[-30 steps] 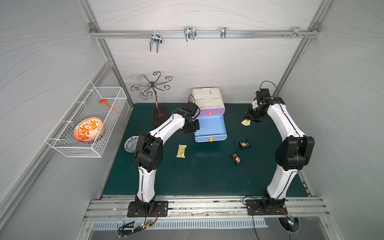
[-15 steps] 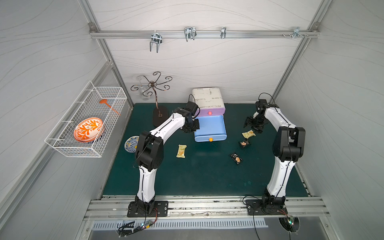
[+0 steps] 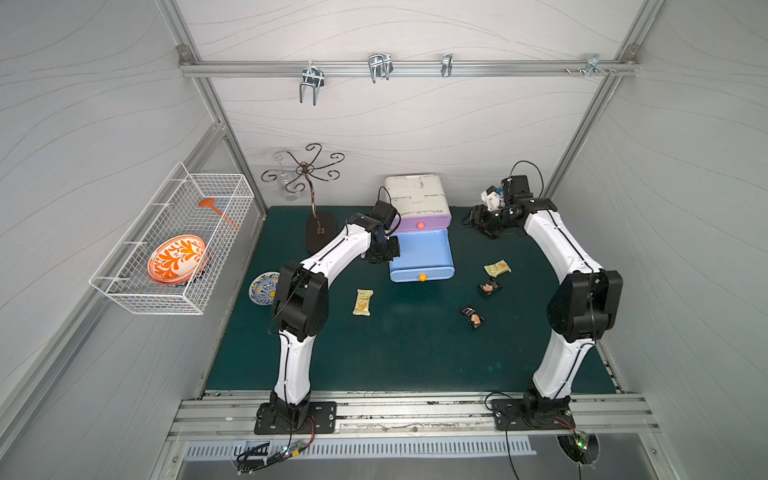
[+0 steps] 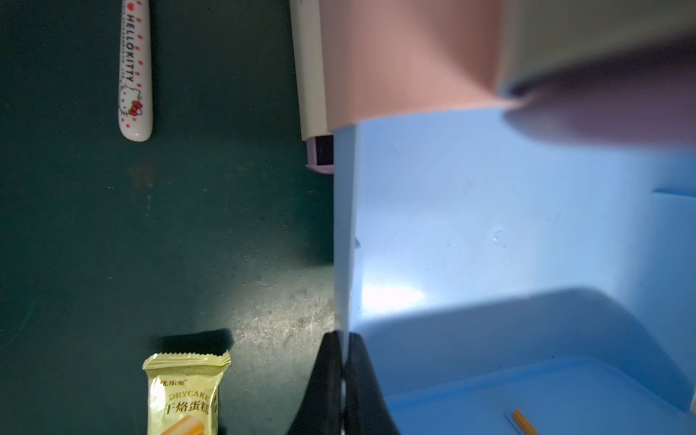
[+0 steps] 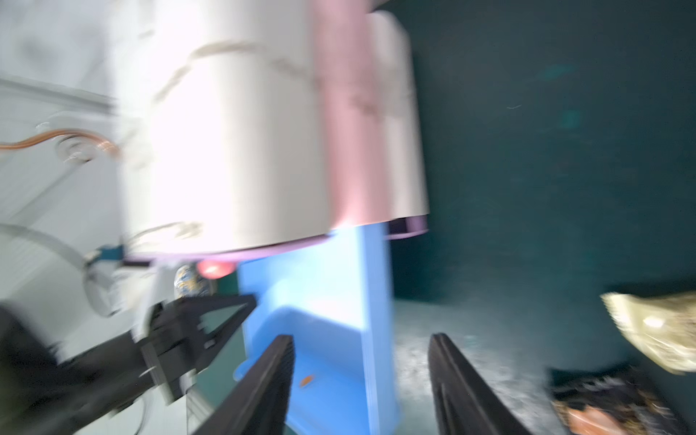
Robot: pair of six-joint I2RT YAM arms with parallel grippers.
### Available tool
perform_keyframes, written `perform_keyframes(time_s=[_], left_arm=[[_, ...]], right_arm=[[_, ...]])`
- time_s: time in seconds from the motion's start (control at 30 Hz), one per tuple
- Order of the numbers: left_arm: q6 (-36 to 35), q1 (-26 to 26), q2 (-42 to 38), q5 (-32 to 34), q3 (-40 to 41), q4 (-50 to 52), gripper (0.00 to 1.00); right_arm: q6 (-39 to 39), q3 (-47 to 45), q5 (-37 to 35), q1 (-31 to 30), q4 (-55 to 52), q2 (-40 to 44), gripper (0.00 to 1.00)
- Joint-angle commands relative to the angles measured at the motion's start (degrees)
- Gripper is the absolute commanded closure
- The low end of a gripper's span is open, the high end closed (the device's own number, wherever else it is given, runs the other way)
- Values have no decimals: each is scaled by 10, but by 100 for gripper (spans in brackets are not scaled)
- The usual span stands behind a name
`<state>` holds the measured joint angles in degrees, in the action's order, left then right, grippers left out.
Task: Take the cookies out of the drawer
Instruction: Place the cookie at the center of the board, then close the drawer in the storage box.
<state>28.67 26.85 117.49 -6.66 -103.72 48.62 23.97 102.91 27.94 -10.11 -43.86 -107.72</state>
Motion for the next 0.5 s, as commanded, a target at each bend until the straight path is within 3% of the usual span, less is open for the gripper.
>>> perform_keyframes(time_s=[0.0,0.3,0.47], left_arm=[[0,-3,4,-19,-39,-62,100],[3,-3,6,-23,-39,-64,100],[4,-4,4,-23,-41,-61,100]], right_arm=[[16,-43,67,-9,-9,22,43],[-45,-107,52,-29,-58,37,43],[-39,-188,79,-23,-26,113,43]])
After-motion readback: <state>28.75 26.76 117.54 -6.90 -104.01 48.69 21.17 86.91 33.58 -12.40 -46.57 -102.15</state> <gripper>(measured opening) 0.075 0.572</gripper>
